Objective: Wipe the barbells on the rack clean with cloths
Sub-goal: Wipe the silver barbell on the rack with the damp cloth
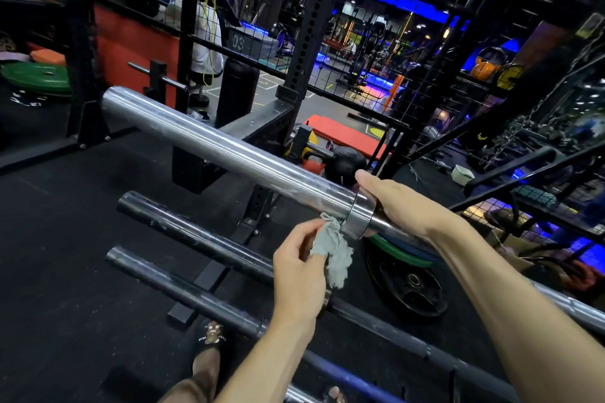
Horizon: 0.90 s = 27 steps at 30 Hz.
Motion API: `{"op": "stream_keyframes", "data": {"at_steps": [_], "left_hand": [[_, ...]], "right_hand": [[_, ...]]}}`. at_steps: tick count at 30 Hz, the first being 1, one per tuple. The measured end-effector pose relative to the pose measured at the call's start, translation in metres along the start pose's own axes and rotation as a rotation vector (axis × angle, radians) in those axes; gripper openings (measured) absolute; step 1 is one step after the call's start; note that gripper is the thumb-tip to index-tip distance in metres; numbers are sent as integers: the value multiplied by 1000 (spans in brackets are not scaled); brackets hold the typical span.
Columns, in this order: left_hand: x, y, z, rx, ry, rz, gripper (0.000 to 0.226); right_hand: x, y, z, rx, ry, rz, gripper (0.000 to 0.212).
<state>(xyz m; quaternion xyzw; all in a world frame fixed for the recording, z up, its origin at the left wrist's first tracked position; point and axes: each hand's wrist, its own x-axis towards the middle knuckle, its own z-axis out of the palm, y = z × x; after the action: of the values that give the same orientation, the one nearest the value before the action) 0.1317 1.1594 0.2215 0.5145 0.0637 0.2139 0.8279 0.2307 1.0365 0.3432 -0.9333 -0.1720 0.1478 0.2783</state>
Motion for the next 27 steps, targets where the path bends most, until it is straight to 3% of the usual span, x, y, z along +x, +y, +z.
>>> {"op": "stream_keyframes", "data": {"at_steps": [9,12,14,18,20,23,27], "left_hand": [[17,-3,9,-13,25,-147,48],[2,8,0,48,10,-69,48],[-5,18,-2,101,-21,34,49],[-3,35,3,220,-64,241,29],[0,32,1,253,-36,214,26],[2,20,-11,317,-17,136,39],[2,35,-29,317,40,162,37]], "right_hand": [[2,-10,8,175,2,79,67],[10,-1,7,118,27,97,76],[9,-3,7,100,37,83,67],[1,-14,6,83,21,82,65],[-7,-20,9,66,6,71,66],[-15,-22,11,12,68,17,87],[-24,-18,13,-60,220,-91,66]]}}
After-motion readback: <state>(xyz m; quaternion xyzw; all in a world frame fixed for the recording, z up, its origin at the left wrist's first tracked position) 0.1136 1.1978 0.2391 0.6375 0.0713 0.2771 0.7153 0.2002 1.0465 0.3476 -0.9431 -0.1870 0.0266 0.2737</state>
